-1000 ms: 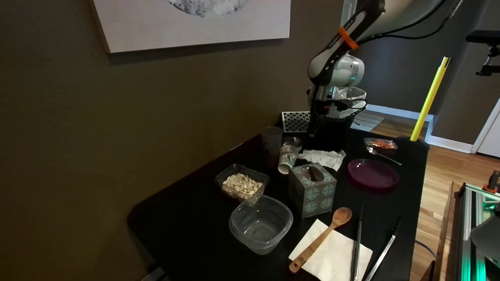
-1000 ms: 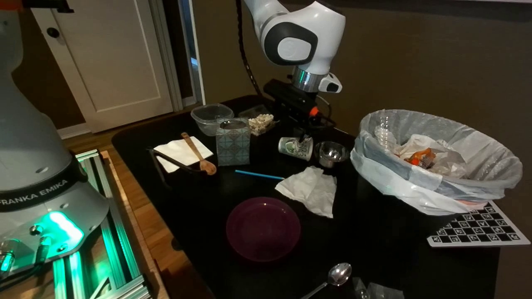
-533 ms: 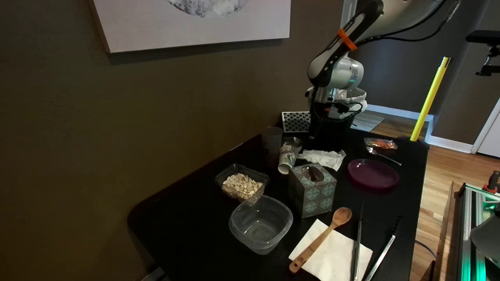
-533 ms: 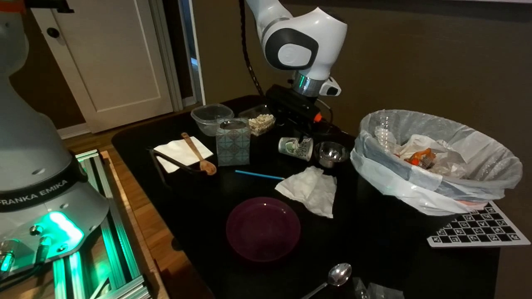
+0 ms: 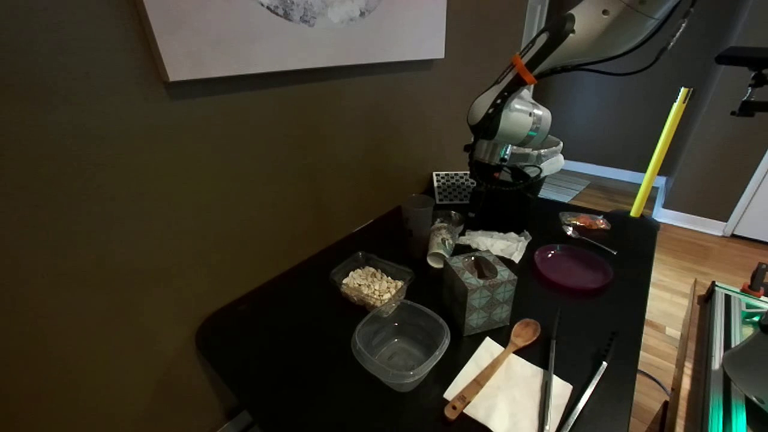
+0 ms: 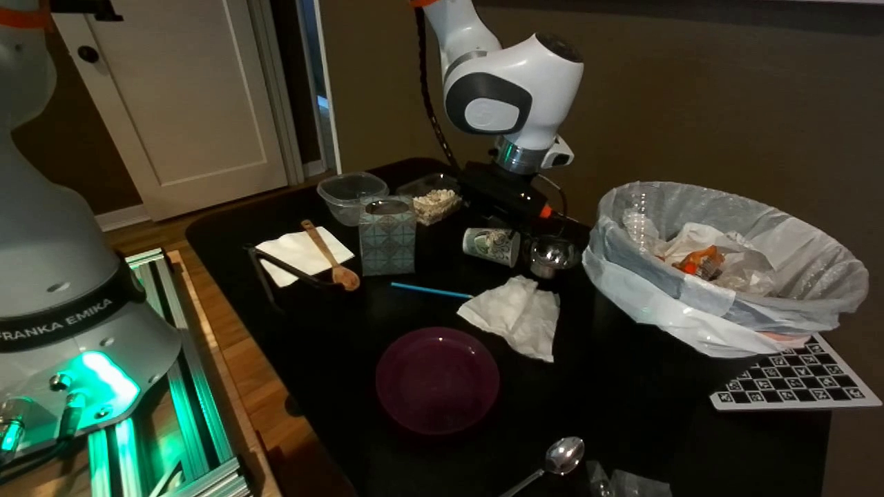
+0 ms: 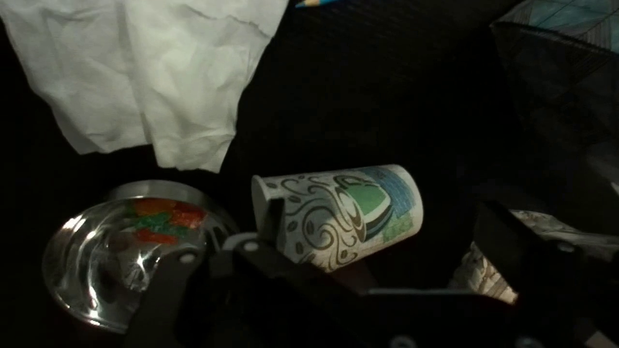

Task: Make the coffee cup stand upright

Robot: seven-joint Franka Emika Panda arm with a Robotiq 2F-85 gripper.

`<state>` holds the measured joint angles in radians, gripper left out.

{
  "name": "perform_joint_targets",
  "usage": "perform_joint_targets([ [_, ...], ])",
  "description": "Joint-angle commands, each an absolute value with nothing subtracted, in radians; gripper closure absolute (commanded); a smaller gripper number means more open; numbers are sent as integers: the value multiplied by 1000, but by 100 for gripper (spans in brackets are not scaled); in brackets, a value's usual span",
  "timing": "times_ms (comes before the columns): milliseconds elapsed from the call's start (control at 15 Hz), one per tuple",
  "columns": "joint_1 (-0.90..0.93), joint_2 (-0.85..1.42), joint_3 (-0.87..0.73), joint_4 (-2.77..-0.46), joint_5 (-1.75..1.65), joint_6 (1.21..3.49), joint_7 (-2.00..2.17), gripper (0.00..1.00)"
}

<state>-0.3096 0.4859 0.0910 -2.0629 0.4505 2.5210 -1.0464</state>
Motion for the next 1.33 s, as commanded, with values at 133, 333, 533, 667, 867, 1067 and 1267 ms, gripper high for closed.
perform_joint_targets([
  [133,-361,586,172,-2012,521,2638,-1146,0],
  [333,-391,624,219,-1991,535,2675,-1181,0],
  [533,-415,653,250,-1967,532,2687,-1202,0],
  [667,-425,668,262,-1955,528,2685,-1208,0],
  [867,-433,682,268,-1944,519,2674,-1210,0],
  [1067,-432,678,263,-1946,509,2652,-1194,34],
  [1267,-428,669,261,-1953,506,2642,-1185,58],
])
